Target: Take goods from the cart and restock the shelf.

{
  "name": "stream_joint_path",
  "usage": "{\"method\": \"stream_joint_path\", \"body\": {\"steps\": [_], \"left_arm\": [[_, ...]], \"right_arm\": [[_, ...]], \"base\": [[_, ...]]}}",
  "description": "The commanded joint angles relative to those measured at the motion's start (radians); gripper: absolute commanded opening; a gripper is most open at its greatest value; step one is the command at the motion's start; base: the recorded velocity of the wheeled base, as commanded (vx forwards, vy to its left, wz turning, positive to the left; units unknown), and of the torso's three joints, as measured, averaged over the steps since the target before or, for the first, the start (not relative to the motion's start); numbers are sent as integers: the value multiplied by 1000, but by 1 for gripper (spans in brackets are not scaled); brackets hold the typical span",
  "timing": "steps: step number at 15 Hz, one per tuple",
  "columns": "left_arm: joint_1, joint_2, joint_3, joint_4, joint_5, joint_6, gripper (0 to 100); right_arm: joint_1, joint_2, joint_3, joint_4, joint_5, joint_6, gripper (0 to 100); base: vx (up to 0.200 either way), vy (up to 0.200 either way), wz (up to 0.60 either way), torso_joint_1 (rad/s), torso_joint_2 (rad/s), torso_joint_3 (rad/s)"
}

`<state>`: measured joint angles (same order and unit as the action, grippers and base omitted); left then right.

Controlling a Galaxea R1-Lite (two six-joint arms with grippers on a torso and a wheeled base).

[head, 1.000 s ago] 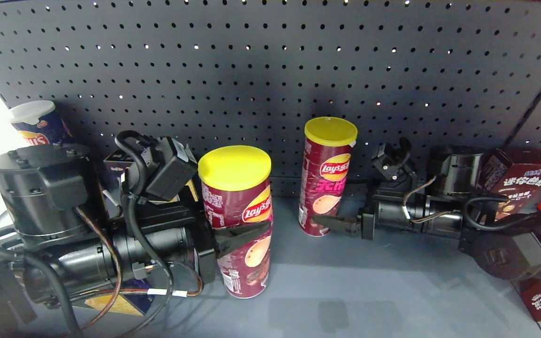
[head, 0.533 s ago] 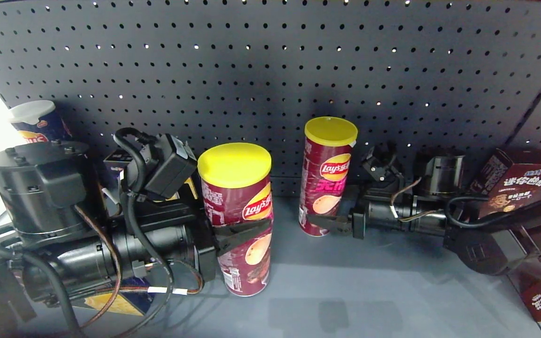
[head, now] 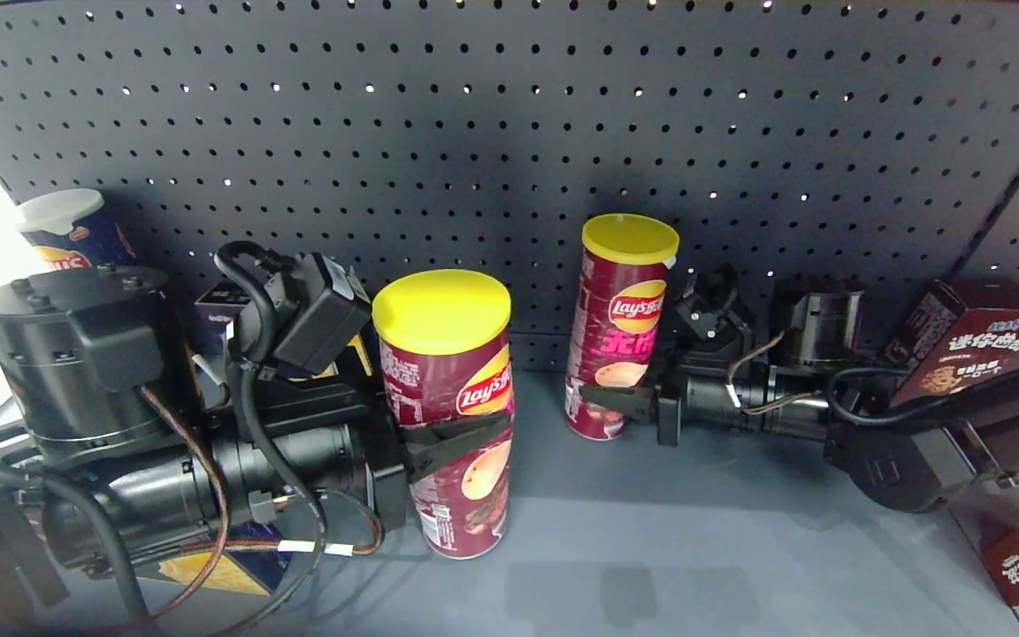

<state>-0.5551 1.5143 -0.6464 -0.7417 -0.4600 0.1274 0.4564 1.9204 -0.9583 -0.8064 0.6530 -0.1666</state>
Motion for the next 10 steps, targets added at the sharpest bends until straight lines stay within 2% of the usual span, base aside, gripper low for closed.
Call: {"method": "stream_joint_path", "body": {"steps": [1,5,8,9,10], "left_arm": [[0,1,-1,-2,0,0,0],[4,0,-2,-1,0,0,0],[17,-2,-7,-5,0,1,0],[17,-2,-7,-5,0,1,0],[17,-2,-13,-5,7,3,0]], "right_arm": [[2,-47,27,0,-3,-1,0],[30,-187,142,0,-70,1,0],[127,-308,251,0,-170,4,0],[128,-311,253,0,-173,4,0],[173,-351,316,-13,-219,7,0]], "base": [[0,0,0,0,0,0],[0,0,0,0,0,0],[0,0,0,0,0,0],[0,0,0,0,0,0],[0,0,0,0,0,0]]}}
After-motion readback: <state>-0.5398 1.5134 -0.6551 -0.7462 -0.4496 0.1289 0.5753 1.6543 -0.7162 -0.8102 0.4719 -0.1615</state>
